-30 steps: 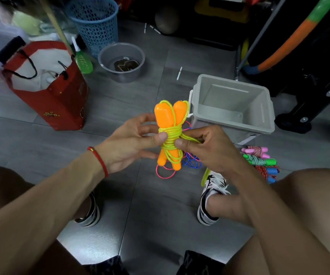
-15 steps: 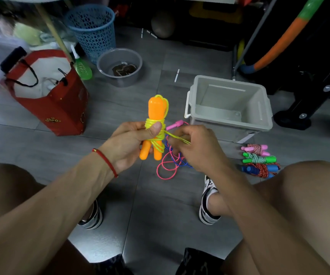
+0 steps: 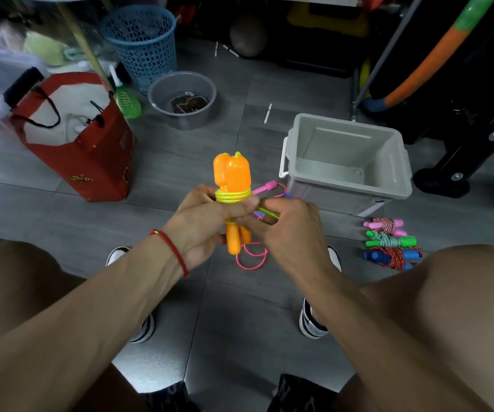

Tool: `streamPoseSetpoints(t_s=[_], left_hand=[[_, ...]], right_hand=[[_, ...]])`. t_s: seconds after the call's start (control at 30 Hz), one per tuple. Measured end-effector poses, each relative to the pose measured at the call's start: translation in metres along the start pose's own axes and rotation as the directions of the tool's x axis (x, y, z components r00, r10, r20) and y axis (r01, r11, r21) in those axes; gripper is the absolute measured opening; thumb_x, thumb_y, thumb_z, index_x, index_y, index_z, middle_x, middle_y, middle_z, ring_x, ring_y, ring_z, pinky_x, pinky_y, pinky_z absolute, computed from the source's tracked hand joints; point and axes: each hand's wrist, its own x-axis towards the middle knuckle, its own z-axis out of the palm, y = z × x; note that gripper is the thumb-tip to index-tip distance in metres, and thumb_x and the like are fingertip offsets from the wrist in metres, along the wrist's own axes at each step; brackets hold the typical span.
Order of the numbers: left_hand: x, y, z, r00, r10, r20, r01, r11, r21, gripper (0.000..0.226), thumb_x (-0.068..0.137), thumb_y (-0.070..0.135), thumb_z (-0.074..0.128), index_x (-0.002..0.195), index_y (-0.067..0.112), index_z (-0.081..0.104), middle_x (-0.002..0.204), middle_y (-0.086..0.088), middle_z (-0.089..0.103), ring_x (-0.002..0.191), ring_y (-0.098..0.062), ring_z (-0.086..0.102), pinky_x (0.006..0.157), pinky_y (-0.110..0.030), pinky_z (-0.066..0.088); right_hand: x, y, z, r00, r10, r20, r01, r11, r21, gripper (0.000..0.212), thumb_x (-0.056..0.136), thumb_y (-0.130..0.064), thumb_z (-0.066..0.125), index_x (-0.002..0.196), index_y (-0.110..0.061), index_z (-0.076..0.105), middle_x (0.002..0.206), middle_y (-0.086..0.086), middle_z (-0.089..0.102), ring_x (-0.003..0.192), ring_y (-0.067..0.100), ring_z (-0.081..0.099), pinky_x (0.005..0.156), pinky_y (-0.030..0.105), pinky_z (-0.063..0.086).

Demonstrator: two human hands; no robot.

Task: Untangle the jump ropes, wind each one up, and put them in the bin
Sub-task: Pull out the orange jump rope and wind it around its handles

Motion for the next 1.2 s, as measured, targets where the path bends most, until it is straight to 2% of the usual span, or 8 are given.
streamPoseSetpoints(t_s=[0.17,0.27,0.33,0.47,0.57,0.73,0.93,1.2], left_hand=[[-0.009,0.008,-0.010,0.992,-0.002,0.130,0.020,0.991,-0.135,0.049,0.084,0.023,0.070,0.120,-0.005,0.052,0.118,-0.025,0.068,0.105,-0.039,0.068,0.083,-0.057,0.058],[-0.005,0.011,-0.032,0.975,-0.006,0.222,0.026,0.996,-0.091,0.041,0.091,0.018,0.063,0.125,-0.002,0.053,0.134,-0.031,0.057,0.124,-0.047,0.057,0.090,-0.058,0.056],[-0.002,0.008,-0.041,0.968,0.007,0.250,-0.003,1.000,-0.015,0.063,0.083,0.029,0.077,0.130,-0.005,0.051,0.129,-0.033,0.057,0.122,-0.051,0.054,0.095,-0.056,0.053],[-0.007,0.002,-0.040,0.899,0.031,0.436,-0.050,0.998,0.032,0.073,0.080,0.044,0.077,0.137,0.004,0.055,0.120,-0.009,0.063,0.109,-0.023,0.059,0.087,-0.044,0.053],[-0.011,-0.007,-0.036,0.837,0.053,0.544,0.014,0.993,-0.118,0.069,0.091,0.029,0.061,0.146,-0.006,0.039,0.136,-0.021,0.054,0.129,-0.039,0.049,0.108,-0.067,0.037],[-0.010,-0.009,-0.032,0.908,0.110,0.404,-0.098,0.994,-0.049,0.041,0.098,0.022,0.052,0.131,-0.001,0.055,0.115,-0.026,0.065,0.109,-0.044,0.062,0.081,-0.040,0.055],[-0.006,-0.007,-0.036,0.950,0.159,0.270,-0.202,0.970,0.139,0.026,0.092,0.025,0.056,0.103,0.002,0.064,0.077,-0.014,0.063,0.058,-0.023,0.053,0.062,-0.035,0.041],[0.003,-0.017,-0.023,0.961,0.234,0.149,-0.273,0.897,0.348,0.023,0.097,0.022,0.063,0.112,0.005,0.066,0.086,-0.006,0.072,0.071,-0.011,0.061,0.064,-0.026,0.049]], right_hand=[[0.010,0.012,-0.016,0.990,0.127,0.056,-0.138,0.917,0.375,0.018,0.084,-0.033,0.080,0.084,-0.015,0.082,0.068,0.008,0.073,0.059,0.008,0.053,0.058,0.033,0.047],[0.012,0.018,-0.028,0.988,0.099,0.118,-0.146,0.844,0.516,0.010,0.084,-0.016,0.079,0.094,-0.014,0.081,0.082,0.002,0.079,0.071,0.005,0.064,0.070,0.023,0.053],[0.009,0.019,-0.029,0.986,0.030,0.164,-0.119,0.813,0.570,0.014,0.088,-0.006,0.073,0.101,-0.004,0.077,0.067,-0.009,0.074,0.062,-0.004,0.061,0.066,0.013,0.048],[0.006,0.021,-0.026,0.960,-0.085,0.266,-0.091,0.806,0.585,0.025,0.093,0.005,0.062,0.117,0.008,0.067,0.061,-0.021,0.066,0.056,-0.004,0.059,0.061,0.005,0.043],[0.006,0.019,-0.022,0.952,-0.092,0.292,-0.108,0.790,0.603,0.015,0.093,-0.005,0.062,0.100,0.000,0.074,0.065,-0.014,0.067,0.060,-0.002,0.058,0.067,0.014,0.050],[0.008,0.022,-0.012,0.984,0.081,0.161,-0.149,0.868,0.473,0.014,0.086,-0.031,0.074,0.085,-0.017,0.077,0.059,0.003,0.064,0.053,0.010,0.056,0.060,0.022,0.045],[0.012,0.023,-0.012,0.988,0.037,0.147,-0.037,0.999,0.000,0.014,0.090,-0.037,0.074,0.086,-0.023,0.075,0.066,-0.005,0.066,0.066,0.014,0.060,0.064,0.034,0.045],[0.008,0.000,-0.008,0.992,0.100,0.081,-0.091,0.990,-0.107,0.034,0.098,-0.024,0.055,0.067,-0.012,0.064,0.051,0.001,0.048,0.054,0.021,0.047,0.056,0.037,0.039]])
